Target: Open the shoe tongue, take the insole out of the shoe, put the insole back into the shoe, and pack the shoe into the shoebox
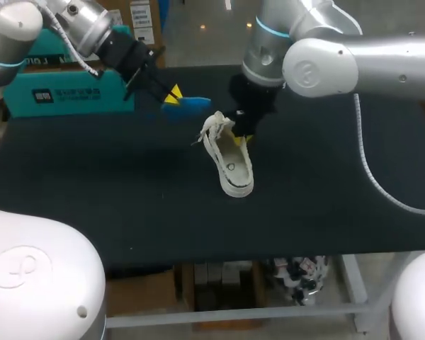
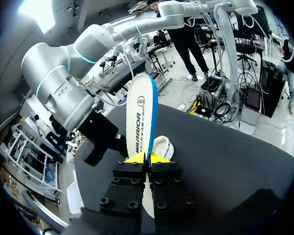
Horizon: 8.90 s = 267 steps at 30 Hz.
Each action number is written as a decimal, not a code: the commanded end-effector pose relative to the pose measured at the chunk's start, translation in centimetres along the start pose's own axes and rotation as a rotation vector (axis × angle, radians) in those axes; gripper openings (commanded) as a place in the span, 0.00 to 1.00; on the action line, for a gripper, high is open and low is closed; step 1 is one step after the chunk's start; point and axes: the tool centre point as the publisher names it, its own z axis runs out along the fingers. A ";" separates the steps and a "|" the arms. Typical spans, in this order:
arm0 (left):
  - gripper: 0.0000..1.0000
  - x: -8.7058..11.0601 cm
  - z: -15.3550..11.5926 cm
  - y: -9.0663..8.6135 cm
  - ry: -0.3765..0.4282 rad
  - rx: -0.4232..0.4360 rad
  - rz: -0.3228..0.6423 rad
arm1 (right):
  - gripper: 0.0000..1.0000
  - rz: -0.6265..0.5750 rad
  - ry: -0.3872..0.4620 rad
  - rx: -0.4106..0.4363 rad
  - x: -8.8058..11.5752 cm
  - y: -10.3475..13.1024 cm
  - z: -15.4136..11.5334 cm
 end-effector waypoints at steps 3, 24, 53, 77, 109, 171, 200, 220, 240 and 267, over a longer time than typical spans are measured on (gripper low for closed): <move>0.00 -0.1 0.8 -0.8 0.030 0.022 0.035 | 1.00 -0.008 0.036 -0.097 -0.2 -1.6 -1.7; 0.00 5.4 3.4 -9.4 0.030 0.080 0.202 | 1.00 -0.026 0.103 -0.131 -0.7 -4.9 -7.0; 0.00 6.7 7.9 -11.1 0.047 0.050 0.413 | 1.00 0.533 0.380 -0.166 -2.4 -6.6 -8.6; 0.00 7.4 12.4 -7.8 -0.103 0.187 0.487 | 1.00 0.990 0.625 0.007 -2.7 -6.5 -6.9; 0.00 6.1 13.7 -4.8 -0.161 0.275 0.537 | 0.74 1.008 0.991 0.045 3.5 -6.8 -3.3; 0.44 5.4 16.3 2.3 -0.375 0.149 0.210 | 0.00 0.957 1.173 0.063 5.4 -5.7 -0.9; 0.00 2.4 17.0 5.1 -0.378 0.140 0.179 | 0.00 0.965 1.201 0.074 4.4 -5.1 0.0; 0.00 1.5 17.4 7.4 -0.337 0.132 0.151 | 0.00 0.961 1.196 0.088 4.1 -3.1 0.9; 0.00 1.7 17.2 7.1 -0.327 0.115 0.146 | 0.71 0.958 1.174 0.021 4.6 -5.7 -1.5; 0.19 2.1 16.6 2.7 -0.338 0.127 0.225 | 0.00 0.941 1.176 0.017 4.8 -5.5 -1.0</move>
